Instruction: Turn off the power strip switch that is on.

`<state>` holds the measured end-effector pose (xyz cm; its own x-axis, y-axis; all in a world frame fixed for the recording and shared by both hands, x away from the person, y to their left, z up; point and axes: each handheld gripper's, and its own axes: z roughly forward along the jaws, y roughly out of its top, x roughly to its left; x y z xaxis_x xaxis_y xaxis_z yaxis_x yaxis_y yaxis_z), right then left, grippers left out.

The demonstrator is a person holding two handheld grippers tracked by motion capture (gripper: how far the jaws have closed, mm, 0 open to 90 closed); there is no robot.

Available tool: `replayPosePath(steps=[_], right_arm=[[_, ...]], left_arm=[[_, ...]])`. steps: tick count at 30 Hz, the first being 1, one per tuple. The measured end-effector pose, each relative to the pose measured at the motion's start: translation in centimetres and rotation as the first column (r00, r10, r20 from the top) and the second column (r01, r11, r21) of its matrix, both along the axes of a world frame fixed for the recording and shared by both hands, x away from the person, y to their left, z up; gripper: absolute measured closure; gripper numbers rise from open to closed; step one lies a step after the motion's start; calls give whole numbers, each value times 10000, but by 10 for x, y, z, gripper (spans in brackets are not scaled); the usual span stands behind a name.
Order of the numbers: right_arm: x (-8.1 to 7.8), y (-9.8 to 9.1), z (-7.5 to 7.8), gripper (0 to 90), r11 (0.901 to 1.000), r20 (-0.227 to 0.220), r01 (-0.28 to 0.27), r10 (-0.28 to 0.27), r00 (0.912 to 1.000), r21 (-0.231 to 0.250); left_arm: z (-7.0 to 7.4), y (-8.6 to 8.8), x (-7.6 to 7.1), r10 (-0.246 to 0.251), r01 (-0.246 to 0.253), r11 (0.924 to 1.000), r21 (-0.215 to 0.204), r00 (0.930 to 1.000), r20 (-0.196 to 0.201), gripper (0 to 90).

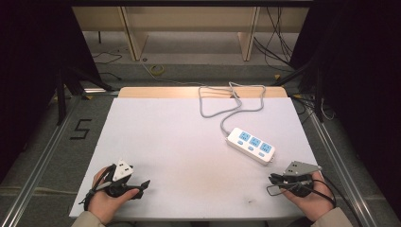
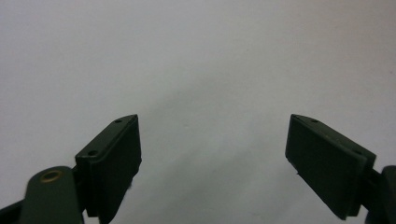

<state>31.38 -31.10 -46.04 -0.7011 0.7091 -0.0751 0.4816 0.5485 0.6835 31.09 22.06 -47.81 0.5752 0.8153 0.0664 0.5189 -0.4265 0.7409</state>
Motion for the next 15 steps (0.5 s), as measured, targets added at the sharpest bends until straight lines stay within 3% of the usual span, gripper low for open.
replayPosePath(steps=[3,8,15], right_arm=[[0,1,2,897,9997,-72,-53,51,10000,-221],[2,5,5,900,9985,-146,-115,107,9998,-541],[3,6,8,900,9980,-449,-123,95,9989,-622]], left_arm=[[0,0,0,-4,4,10000,-4,10000,36,179],[0,0,-1,33,-33,10000,1,10000,17,179],[0,1,-1,80,-80,10000,23,10000,36,179]])
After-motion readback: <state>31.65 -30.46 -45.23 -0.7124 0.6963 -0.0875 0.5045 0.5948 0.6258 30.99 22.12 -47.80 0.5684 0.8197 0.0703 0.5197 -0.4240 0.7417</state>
